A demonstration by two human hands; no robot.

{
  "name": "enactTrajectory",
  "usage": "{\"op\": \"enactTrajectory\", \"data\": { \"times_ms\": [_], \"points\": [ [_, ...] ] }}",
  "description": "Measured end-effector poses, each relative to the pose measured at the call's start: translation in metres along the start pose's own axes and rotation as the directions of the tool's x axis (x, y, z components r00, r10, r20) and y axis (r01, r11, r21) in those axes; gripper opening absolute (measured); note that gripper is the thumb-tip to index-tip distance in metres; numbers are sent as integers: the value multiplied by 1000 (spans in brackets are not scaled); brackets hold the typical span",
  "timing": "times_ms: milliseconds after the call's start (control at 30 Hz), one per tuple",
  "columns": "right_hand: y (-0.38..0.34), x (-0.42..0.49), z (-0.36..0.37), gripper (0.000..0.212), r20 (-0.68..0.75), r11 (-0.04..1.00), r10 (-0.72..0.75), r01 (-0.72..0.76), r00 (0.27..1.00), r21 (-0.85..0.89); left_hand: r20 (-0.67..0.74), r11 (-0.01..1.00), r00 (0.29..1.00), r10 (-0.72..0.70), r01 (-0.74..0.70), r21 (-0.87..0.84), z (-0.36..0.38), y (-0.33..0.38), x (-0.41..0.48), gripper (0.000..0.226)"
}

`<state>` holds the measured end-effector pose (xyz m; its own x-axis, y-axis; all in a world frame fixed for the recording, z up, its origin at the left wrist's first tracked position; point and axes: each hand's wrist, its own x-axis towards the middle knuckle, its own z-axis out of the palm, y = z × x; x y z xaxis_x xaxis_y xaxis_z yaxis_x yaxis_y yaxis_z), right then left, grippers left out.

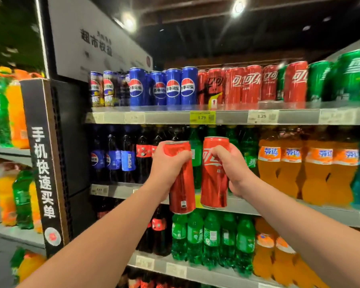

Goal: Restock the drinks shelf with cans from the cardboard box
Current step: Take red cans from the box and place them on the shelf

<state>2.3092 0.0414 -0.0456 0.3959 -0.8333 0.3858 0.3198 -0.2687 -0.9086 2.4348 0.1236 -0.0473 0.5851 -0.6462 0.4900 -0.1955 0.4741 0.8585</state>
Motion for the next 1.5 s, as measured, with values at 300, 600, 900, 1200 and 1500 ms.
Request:
{"op": "enactTrajectory", "data": {
  "times_ms": [300,600,900,1200,1500],
  "points": [
    [-57,6,6,20,-106,999,-54,54,993,-8,82,998,995,48,-44,-49,6,49,29,23],
    [-102,22,10,44,-116,977,-154,133,981,-165,250,996,965,76,-60,-70,25,83,56,24],
    [-160,76,-41,51,-201,947,-231,173,952,-270,223,992,973,63,-36,-125,79,105,98,46],
    [-216,138,-123,56,-164,887,-309,221,937,-405,204,977,973,107,-64,-204,168,124,139,69],
    [-237,203,-163,52,-160,706,-454,244,877,-664,149,977,976,161,-136,-166,213,119,173,57]
  ]
}}
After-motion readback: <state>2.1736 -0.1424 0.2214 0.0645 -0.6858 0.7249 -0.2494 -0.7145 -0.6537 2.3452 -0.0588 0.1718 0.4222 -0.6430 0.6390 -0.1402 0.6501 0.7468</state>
